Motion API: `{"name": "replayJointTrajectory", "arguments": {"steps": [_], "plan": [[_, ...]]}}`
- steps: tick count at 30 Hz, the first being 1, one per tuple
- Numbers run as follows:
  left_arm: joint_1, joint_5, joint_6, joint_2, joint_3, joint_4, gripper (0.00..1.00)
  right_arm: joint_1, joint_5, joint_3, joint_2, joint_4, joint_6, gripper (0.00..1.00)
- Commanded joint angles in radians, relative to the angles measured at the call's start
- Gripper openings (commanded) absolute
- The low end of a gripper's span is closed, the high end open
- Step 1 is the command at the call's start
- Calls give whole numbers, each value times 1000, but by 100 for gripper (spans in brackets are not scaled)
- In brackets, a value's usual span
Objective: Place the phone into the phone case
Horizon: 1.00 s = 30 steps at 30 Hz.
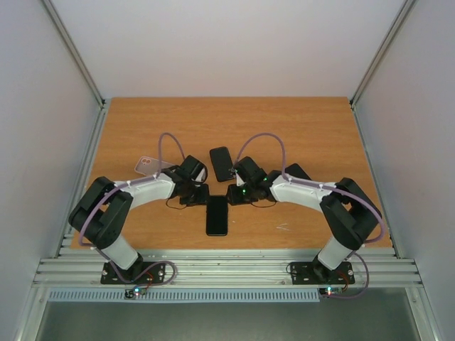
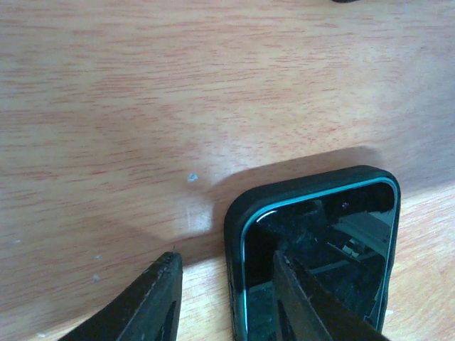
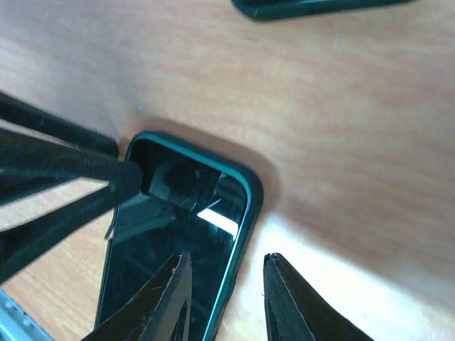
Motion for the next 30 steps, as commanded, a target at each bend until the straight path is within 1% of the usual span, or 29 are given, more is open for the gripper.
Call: {"name": "replayJointTrajectory", "arguments": {"steps": [1,7,10,17,22,25,26,28,30], "plan": [[1,-30,26,40,5,-67,35,-53,-85,69,80,-3,-32,29],[-5,-55,28,68,9,-82,26,-69,-105,129,163,-29,-54,25],[-15,-75,33,100,22,-97,23,-69,-110,154,215,-51,-62,21],[-59,-183,21,152,32,-151,11,-67,-132,175,327,-100,-52,9],[-103,-245,2,199,39,-176,7,-53,-116,181,360,-130,-52,4],[-118,-264,-10,188,38,-182,8,-46,-93,183,339,-145,-59,3],[-120,-263,-15,168,36,-185,11,-40,-68,188,325,-157,-65,3],[-126,-265,-24,113,39,-198,21,-28,-34,190,291,-170,-74,3],[-139,-301,-32,36,47,-223,31,-25,-40,173,238,-153,-75,6]]}}
